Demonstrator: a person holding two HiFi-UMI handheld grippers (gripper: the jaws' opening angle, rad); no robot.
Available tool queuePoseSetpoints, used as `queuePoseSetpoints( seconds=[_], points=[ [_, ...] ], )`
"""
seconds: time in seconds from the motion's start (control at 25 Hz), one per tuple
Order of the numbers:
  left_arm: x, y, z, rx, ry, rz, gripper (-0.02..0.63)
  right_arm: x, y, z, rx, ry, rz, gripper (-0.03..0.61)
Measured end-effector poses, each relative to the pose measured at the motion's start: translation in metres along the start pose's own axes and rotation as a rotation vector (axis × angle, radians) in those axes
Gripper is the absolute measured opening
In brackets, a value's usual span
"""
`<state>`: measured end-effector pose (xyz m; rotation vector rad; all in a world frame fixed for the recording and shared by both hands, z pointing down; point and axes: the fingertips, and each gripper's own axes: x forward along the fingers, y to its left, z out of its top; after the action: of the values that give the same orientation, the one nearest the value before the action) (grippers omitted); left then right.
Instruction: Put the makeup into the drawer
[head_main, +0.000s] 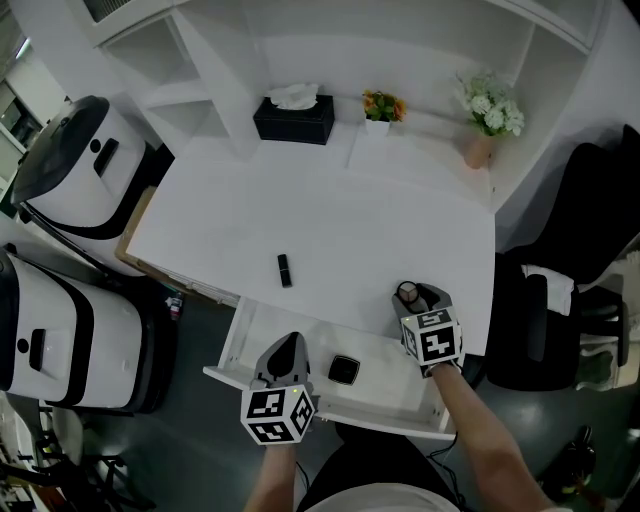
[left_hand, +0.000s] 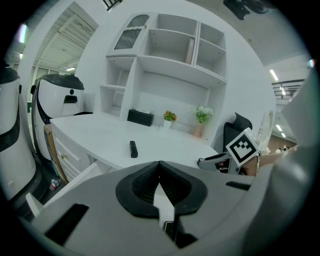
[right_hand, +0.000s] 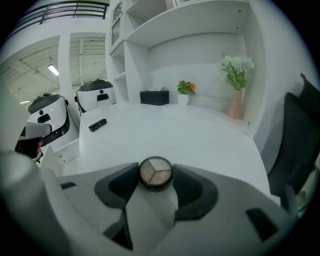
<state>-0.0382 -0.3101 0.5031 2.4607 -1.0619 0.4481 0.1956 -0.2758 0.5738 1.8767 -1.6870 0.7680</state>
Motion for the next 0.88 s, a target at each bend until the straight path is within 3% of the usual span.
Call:
queuePoseSetpoints(
  seconds=[0.24,0.88],
  points=[
    [-0.005,0.003,0.002,-0.003,-0.011,0.011,-0.002,-0.002,0.0,0.003,-0.007,-0.015,0.008,0.212],
    [-0.024,-0.018,-0.001,0.017,-0.032,-0.031,-0.002,-0.066,-0.025,0.011,0.009,-0.1,-0.094,0.212]
  ],
)
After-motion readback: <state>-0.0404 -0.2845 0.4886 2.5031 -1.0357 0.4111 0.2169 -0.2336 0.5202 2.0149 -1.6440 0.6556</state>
